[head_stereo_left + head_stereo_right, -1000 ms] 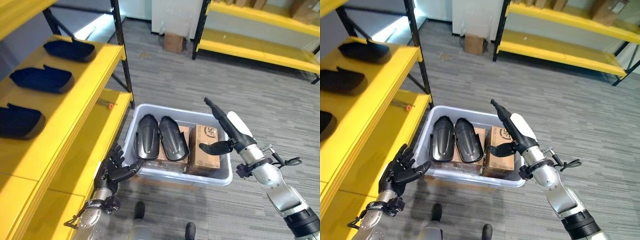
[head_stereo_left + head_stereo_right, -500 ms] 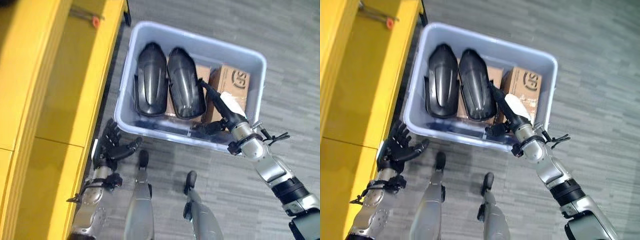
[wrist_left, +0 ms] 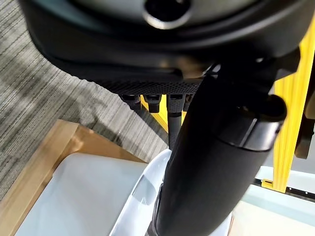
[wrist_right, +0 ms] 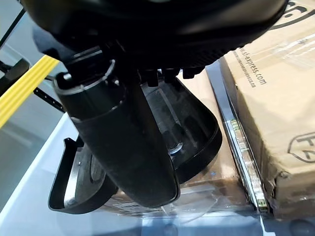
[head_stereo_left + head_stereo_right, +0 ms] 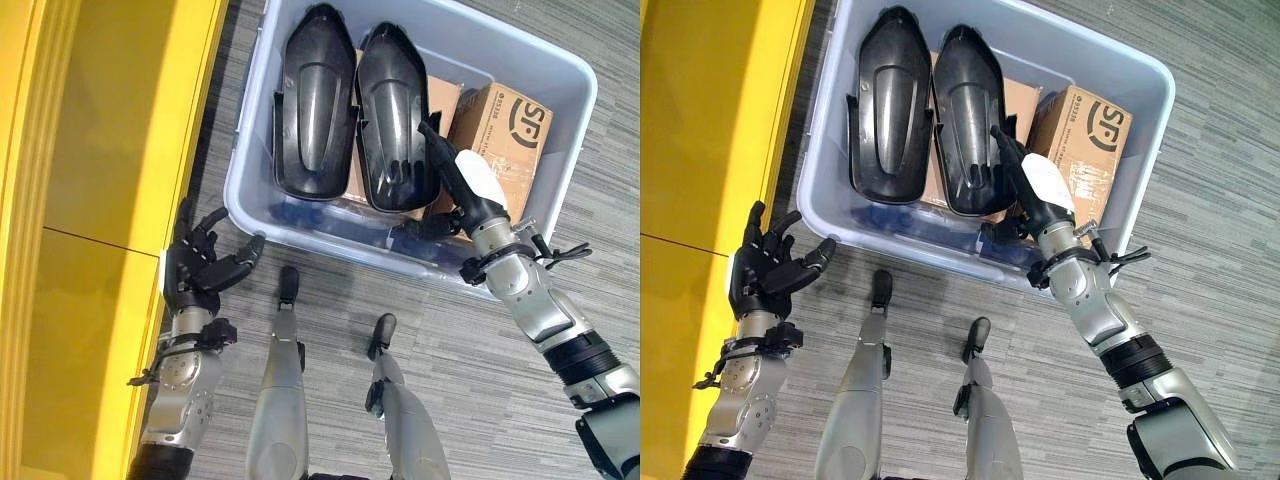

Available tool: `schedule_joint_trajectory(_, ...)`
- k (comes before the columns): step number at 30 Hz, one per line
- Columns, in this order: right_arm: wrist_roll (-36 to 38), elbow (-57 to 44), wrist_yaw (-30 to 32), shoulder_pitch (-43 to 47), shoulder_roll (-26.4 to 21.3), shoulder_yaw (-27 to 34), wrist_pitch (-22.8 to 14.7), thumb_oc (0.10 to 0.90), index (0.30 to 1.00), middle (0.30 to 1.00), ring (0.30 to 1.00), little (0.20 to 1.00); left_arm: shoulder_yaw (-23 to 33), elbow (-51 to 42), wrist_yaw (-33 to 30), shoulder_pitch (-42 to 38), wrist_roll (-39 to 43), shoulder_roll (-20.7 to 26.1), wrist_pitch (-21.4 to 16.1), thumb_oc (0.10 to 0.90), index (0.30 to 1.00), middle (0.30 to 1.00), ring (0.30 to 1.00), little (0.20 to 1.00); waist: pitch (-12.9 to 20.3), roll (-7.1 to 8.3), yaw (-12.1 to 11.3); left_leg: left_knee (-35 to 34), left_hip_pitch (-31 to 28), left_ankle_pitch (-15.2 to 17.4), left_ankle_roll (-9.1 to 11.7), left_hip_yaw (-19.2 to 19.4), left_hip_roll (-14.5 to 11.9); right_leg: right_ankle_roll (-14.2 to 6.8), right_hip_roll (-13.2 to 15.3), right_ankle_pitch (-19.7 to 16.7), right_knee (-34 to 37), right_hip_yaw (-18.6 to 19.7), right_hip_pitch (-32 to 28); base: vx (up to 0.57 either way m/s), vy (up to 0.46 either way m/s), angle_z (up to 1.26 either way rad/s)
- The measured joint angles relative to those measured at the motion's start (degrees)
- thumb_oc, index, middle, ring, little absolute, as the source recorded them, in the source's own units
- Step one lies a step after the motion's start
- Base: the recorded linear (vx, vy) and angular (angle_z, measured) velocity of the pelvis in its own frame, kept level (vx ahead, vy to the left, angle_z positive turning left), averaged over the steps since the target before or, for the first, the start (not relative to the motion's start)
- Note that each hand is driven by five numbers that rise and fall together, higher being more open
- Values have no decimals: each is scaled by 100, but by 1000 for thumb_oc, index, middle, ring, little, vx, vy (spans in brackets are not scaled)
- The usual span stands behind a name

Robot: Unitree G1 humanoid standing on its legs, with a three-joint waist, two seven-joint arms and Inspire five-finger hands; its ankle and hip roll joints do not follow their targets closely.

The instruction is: Move parts from the plastic box to the shelf.

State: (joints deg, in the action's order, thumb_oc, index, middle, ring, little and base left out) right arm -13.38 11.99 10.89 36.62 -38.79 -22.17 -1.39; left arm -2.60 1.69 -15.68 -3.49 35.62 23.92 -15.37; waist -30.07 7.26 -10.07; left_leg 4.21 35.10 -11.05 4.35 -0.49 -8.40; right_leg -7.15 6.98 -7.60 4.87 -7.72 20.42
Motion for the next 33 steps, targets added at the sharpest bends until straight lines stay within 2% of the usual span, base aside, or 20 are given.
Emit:
schedule_joint_trajectory(11,-711,15,175,472,-78,-252,72,900,1000,1000,1000,1000,-22,-4,-115,-80,-2,-2,-69,900,1000,1000,1000,1000,-19,68,4,39,92,-1,1,-79,8,-2,-16,-5,0,-64,30,1,-5,2)
schedule_joint_trajectory(14,-1114,18,175,667,-242,-572,90,900,1000,1000,1000,1000,-16,-5,-133,-117,-2,-1,-93,900,1000,1000,1000,1000,-23,94,4,46,120,-1,2,-118,14,-2,-20,-5,0,-90,37,6,-2,3)
schedule_joint_trajectory(21,-1524,167,185,1026,-246,-909,94,900,1000,1000,1000,1000,-57,-5,-161,-212,-3,0,-92,900,1000,1000,1000,1000,-21,122,-37,83,206,-2,1,-152,27,-2,-18,-6,-1,-124,79,1,-2,1)
schedule_joint_trajectory(22,-1819,601,169,1394,-252,-1310,119,900,1000,1000,1000,1000,-69,-5,-163,-242,-5,0,-92,900,1000,1000,1000,1000,-19,127,-45,86,220,-2,1,-168,31,-2,-21,-6,-1,-136,80,0,0,0)
schedule_joint_trajectory(33,-1809,697,139,1334,31,-1266,192,900,1000,1000,1000,1000,-182,-5,-246,-337,-36,-8,-105,900,1000,1000,1000,1000,-18,129,-71,134,298,-2,0,-248,50,-4,-22,-4,-1,-211,96,2,2,3)
